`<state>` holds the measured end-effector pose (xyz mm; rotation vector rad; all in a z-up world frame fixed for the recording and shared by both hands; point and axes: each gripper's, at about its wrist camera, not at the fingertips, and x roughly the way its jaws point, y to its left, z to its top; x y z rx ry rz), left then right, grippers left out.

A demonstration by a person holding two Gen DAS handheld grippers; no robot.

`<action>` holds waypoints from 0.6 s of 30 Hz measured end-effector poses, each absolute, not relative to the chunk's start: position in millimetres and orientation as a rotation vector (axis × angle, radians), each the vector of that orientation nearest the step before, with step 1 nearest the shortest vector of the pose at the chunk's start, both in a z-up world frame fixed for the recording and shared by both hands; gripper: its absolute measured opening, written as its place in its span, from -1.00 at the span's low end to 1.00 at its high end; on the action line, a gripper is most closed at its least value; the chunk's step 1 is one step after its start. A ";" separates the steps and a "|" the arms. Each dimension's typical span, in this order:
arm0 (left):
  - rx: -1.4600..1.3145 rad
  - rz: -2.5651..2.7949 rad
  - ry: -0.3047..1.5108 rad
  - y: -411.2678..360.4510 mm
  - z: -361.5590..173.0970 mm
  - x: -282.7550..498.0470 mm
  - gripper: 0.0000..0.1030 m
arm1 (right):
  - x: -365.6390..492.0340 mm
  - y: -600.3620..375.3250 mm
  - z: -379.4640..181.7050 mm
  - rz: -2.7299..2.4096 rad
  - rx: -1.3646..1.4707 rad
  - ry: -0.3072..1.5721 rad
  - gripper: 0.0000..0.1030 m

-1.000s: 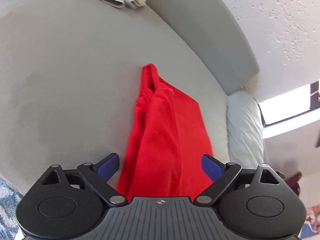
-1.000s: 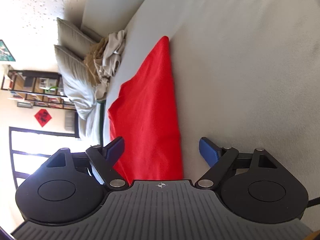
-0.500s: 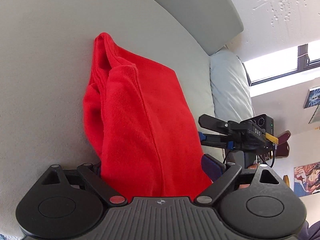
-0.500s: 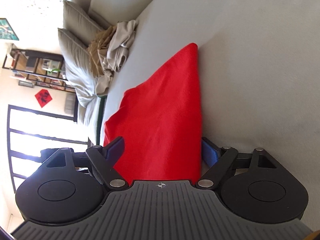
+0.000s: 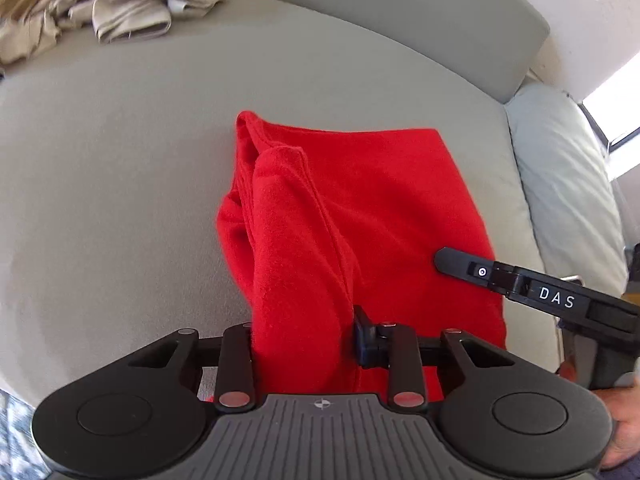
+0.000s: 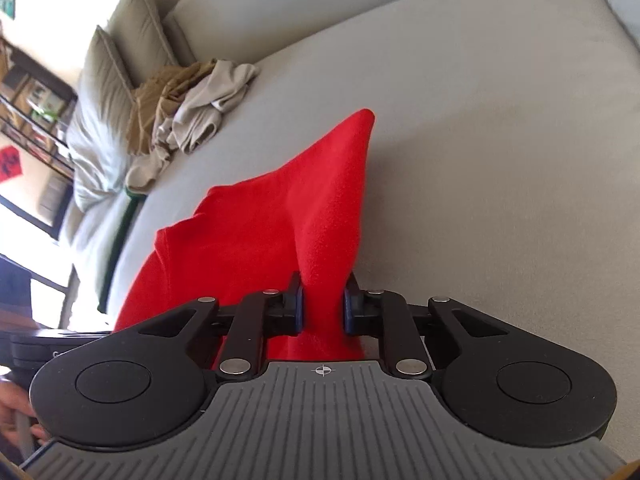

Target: Fold clothes

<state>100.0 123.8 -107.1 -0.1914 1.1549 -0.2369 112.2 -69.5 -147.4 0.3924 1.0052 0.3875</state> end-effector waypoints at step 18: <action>0.066 -0.677 0.948 -88.7 -22.2 -22.5 -0.46 | -90.9 -272.9 -37.9 -0.012 0.519 0.798 -0.65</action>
